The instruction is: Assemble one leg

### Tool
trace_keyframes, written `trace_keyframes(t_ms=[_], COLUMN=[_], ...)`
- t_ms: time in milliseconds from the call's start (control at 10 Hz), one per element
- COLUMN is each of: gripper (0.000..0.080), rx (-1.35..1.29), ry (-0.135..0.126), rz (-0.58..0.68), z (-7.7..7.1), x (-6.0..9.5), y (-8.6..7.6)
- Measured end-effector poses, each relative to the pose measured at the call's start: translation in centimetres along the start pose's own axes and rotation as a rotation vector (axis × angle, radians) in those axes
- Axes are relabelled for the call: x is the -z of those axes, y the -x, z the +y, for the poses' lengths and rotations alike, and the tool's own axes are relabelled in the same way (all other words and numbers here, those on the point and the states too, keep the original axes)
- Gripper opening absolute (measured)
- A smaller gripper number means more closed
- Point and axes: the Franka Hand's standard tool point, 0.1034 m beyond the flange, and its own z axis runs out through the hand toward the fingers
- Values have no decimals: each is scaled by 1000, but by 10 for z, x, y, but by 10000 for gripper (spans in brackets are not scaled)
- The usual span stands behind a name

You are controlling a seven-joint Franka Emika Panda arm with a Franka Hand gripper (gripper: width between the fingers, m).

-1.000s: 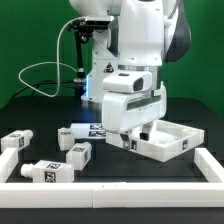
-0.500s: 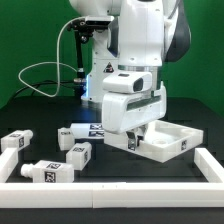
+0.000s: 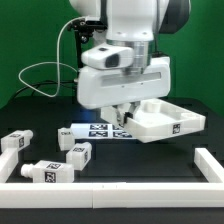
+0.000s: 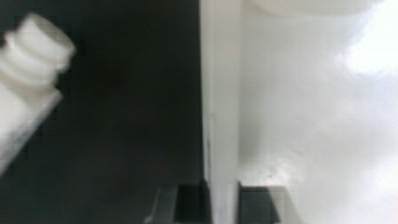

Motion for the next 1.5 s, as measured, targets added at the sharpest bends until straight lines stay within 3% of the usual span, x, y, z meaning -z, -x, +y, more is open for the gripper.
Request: trace_keyframes(t_ms=[100, 400, 500, 600, 800, 1000, 1200, 1300, 1500], gripper=[55, 55, 55, 55, 55, 55, 55, 59, 61], rx=[-30, -226, -287, -438, -580, -593, -534, -451, -403], ry=[11, 6, -1, -31, -21, -10, 5, 15, 19], rz=[25, 19, 10, -35, -36, -39, 4, 32, 52], z=[11, 7, 8, 18, 35, 43, 38, 42, 42], x=[2, -2, -4, -3, -4, -19, -31, -35, -34], y=[-1, 1, 1, -5, -30, -48, -68, -76, -92])
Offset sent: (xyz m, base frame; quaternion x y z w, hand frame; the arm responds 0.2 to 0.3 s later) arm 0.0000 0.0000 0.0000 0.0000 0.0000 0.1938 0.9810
